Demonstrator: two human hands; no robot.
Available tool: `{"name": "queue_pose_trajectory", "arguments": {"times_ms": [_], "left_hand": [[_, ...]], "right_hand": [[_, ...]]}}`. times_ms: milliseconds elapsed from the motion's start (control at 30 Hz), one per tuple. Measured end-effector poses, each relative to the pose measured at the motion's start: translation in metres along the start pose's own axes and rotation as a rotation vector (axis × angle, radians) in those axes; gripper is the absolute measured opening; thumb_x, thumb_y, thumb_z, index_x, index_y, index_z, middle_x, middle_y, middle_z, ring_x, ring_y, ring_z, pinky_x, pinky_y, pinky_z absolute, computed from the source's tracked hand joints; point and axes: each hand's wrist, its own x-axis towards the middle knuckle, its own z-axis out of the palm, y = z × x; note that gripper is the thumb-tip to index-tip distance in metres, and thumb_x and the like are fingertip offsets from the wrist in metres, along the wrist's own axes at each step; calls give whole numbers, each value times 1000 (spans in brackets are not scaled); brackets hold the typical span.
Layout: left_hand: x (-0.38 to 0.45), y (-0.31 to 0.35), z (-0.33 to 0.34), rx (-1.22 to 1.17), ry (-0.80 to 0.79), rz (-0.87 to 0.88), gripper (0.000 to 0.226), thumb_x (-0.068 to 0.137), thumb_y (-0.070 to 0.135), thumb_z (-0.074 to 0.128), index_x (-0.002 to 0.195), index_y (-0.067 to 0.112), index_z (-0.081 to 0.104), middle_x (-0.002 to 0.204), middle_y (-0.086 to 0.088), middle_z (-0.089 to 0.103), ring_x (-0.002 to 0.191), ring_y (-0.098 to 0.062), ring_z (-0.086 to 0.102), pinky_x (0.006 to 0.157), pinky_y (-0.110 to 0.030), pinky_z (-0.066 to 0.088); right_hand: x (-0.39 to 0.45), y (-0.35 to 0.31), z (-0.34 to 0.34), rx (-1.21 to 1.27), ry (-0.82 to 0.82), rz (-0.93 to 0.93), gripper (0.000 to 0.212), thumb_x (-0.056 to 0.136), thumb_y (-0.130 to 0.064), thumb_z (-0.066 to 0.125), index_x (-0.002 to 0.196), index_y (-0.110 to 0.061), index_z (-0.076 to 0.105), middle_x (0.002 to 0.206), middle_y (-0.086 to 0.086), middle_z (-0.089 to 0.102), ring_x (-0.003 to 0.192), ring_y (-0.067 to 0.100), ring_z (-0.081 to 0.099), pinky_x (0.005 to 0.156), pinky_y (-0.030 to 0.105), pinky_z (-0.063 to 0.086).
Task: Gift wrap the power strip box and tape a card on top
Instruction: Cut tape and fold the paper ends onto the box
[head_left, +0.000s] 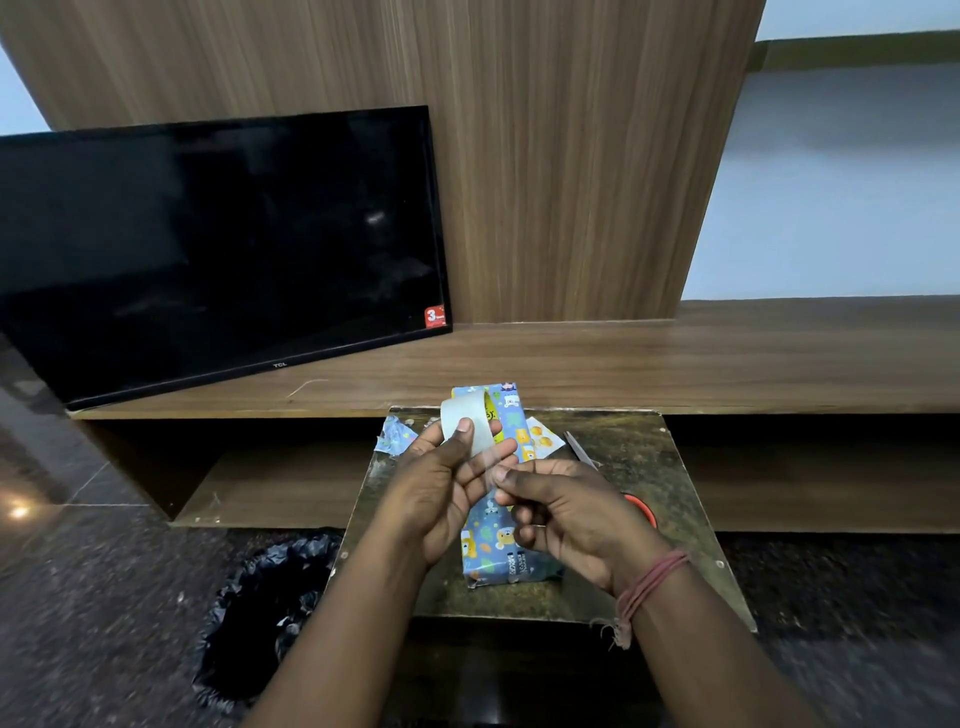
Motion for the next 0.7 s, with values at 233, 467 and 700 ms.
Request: {"name": "queue_pose_trajectory", "arguments": {"times_ms": [233,467,700], "left_hand": [[0,1,-1,11,26,15,41,92,-6,62,132,-11,53,112,-21,74,93,-33,76,71,-36,64],[4,1,-4,101,-7,50,29,106,15,48,131,1,53,114,-21,74,95,-35,76,77,-44,64],[13,9,-15,-59,88,86,39,108,18,46,139,-4,44,114,-22,74,97,-39,75,70,-42,64]], "right_hand": [[0,0,-1,-8,6,23,10,90,-8,72,96,-2,69,76,7,67,53,8,46,48,22,44],[-2,-5,-2,64,-47,82,4,89,-3,69,86,-3,67,71,8,63,49,7,44,44,19,41],[-5,-10,-11,74,-140,111,10,85,-3,70,76,-7,68,69,7,61,48,7,46,43,18,39]]}}
